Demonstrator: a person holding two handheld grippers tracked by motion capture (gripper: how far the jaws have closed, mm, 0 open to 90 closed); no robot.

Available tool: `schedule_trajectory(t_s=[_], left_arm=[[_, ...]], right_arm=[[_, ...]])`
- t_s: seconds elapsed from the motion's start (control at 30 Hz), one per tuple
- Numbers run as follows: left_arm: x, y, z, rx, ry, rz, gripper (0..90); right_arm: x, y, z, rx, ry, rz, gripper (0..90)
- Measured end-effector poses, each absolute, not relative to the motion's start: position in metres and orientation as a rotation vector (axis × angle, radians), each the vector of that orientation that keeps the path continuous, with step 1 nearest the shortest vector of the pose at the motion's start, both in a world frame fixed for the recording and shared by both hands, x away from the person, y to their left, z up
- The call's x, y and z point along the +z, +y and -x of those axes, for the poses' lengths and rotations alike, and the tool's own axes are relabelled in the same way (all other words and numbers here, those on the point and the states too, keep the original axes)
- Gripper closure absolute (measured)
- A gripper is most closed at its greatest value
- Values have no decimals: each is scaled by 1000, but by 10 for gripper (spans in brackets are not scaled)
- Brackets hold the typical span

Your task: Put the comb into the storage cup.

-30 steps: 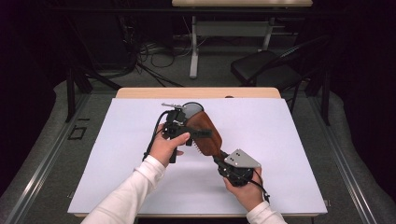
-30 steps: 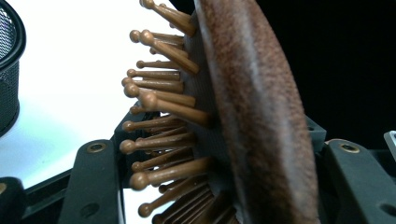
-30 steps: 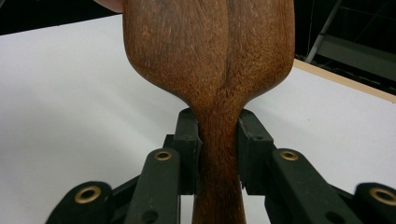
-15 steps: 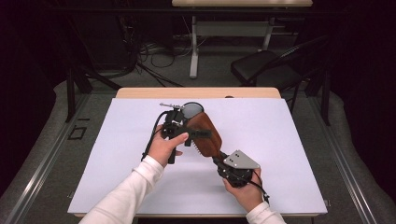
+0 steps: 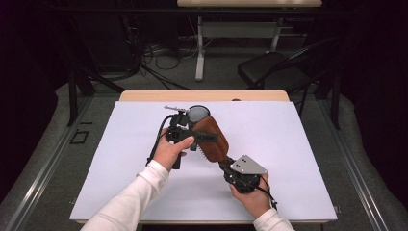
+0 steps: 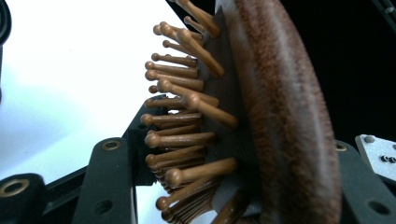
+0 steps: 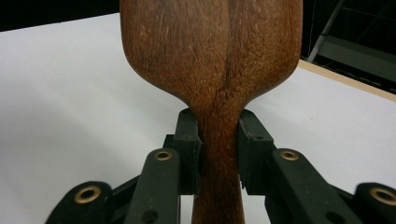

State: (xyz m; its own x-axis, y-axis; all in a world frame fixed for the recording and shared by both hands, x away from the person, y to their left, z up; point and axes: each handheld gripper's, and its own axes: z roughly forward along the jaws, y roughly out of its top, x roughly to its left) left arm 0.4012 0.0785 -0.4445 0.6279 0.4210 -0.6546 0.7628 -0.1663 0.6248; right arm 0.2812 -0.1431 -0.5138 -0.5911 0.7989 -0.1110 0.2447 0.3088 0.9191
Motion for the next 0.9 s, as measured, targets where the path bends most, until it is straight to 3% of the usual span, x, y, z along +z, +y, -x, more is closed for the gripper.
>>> schedule_trajectory(t_s=[0.9], left_arm=[[-448,77,-404,-457,1072,-1764,487]], right_arm=[[-516,-144,-285,1291,2011,-953,693]])
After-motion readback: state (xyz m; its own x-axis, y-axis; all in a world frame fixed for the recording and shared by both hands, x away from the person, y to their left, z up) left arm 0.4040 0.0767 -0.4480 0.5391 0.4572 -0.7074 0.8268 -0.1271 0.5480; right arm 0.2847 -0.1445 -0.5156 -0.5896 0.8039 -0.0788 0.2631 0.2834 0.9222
